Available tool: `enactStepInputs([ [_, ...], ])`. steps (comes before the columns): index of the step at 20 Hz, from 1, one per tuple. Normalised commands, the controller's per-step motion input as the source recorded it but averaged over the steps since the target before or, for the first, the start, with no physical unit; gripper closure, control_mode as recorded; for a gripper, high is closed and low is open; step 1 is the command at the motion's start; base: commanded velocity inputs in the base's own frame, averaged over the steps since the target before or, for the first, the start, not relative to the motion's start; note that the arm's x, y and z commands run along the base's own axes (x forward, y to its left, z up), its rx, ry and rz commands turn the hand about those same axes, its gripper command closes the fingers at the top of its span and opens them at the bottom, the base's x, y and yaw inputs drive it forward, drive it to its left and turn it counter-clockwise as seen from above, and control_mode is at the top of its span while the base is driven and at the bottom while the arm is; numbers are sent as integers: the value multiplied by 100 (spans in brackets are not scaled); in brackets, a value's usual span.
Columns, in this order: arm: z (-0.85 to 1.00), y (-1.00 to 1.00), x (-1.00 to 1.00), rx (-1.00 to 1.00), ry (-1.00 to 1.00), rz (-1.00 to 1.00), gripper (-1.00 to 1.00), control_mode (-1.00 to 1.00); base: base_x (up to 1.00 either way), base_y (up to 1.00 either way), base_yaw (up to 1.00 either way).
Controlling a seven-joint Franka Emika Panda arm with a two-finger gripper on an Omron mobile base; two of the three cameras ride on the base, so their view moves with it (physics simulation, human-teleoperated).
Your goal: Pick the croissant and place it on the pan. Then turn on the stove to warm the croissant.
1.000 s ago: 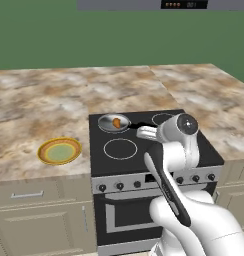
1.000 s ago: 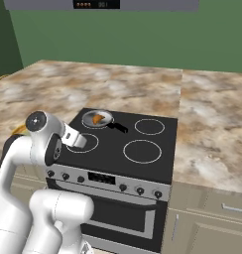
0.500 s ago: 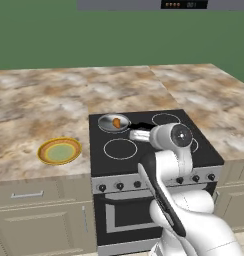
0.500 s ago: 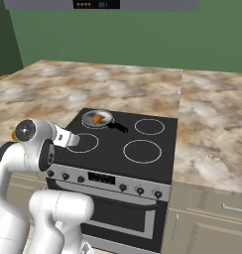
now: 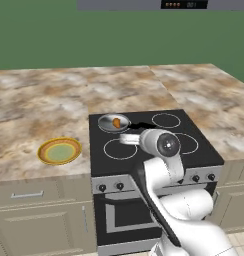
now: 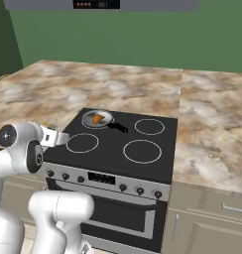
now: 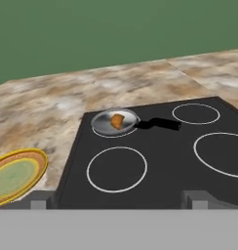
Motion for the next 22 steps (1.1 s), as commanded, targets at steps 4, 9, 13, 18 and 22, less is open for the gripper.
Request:
enactStepInputs([
  [4,-11,10,-25,0,-9,0,-100,-100,0,0,0],
  [9,-25,16,-35,0,-5,0,-100,-100,0,0,0],
  [13,-28,16,-41,0,-1,0,-100,-100,0,0,0],
  [18,-26,2,-64,0,-8,-1,-100,-100,0,0,0],
  [22,-26,0,-82,0,-13,-7,-100,-100,0,0,0],
])
